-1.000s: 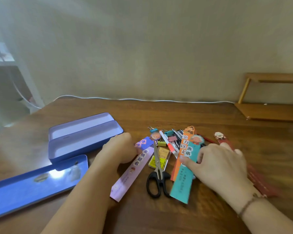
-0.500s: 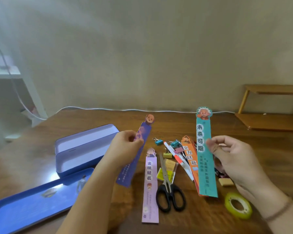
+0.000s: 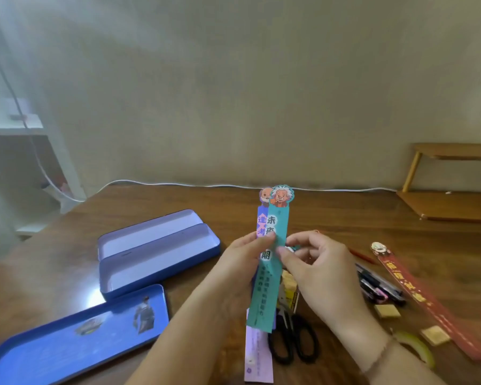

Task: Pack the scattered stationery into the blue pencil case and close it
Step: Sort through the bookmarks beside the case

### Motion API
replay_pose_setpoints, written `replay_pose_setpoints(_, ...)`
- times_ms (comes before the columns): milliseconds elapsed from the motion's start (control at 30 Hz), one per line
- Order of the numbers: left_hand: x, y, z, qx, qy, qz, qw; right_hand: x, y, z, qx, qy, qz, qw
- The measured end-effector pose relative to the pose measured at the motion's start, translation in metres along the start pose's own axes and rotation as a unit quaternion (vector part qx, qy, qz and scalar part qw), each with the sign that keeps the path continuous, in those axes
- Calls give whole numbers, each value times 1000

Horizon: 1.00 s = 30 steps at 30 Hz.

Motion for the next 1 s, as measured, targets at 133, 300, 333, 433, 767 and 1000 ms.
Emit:
replay_pose_setpoints(133,-11,-16,-1,-6,-2,77,997,9,1,18,19,-160,204,966)
replay_pose_setpoints(300,-28,-47,2,-11,32,210,977,-11,44,76,131,-292,420,849)
replay_pose_setpoints(333,-29,-52,3,-21,36,209,977,-12,48,80,153,-260,416,858)
replay_pose_setpoints(433,-29,-60,3,-50,40,207,976,0,52,96,146,-361,404,828)
replay_pose_setpoints(767,-34,-74,0,-38,68,221,972,10,49,89,245,-443,344,791)
replay_pose_setpoints(1000,-35,-67,4,26,75,233,969,27,-19,33,-71,-320,217,919)
Point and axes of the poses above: each hand's wrist, its own z-axis away from the middle knuckle, its own y-axis out of the palm, x = y × z, the point moved 3 cm from there along -z, towards the middle knuckle, and after that the axes turned 4 degrees about -y, right-handed, at the moved point
